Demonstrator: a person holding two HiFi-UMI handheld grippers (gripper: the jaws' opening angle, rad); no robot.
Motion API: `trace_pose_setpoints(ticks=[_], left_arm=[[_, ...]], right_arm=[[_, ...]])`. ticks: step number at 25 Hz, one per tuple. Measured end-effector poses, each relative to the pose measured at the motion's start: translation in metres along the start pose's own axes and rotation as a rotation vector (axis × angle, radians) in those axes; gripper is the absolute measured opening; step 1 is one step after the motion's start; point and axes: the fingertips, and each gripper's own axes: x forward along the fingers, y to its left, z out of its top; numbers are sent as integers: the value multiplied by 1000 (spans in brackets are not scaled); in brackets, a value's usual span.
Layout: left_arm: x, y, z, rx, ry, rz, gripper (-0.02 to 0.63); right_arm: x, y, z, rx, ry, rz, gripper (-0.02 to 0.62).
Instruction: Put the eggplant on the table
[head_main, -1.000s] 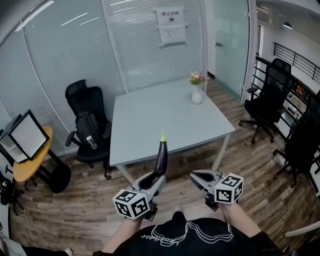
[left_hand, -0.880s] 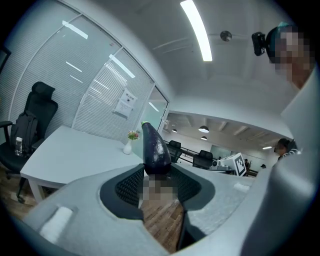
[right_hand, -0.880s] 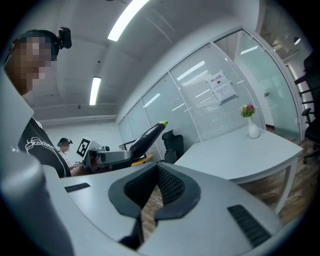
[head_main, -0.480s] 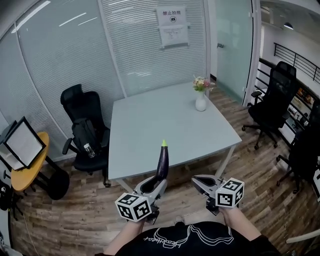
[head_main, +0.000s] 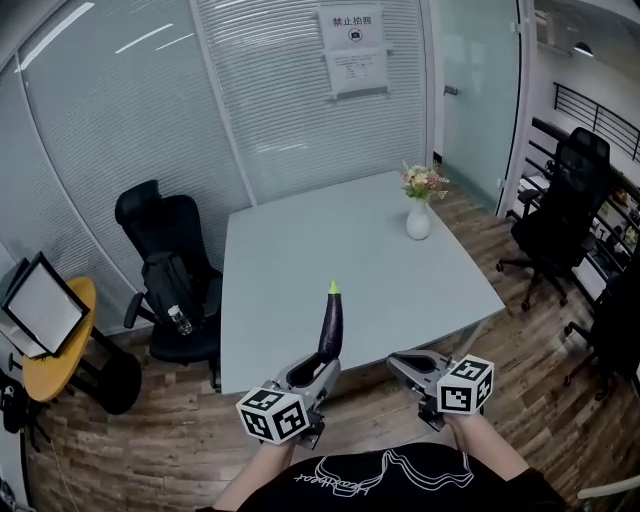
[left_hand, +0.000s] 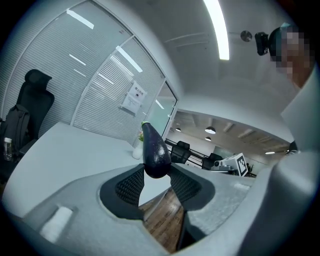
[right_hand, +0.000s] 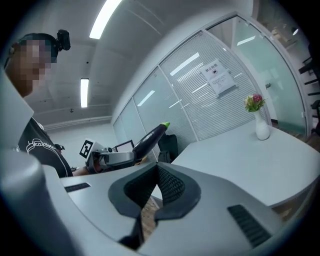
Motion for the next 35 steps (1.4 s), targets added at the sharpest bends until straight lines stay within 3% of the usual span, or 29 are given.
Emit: trace_pose_setpoints(ticks=[10, 26, 35], left_arm=[[33, 50, 24, 5, -25, 22, 169], [49, 73, 34, 7, -23, 94, 169], [73, 106, 44, -9, -22, 147, 169]], right_arm=[[44, -45, 17, -7, 10, 2, 9], [66, -69, 38, 3, -18, 52, 9], [101, -98, 50, 0, 27, 102, 9]])
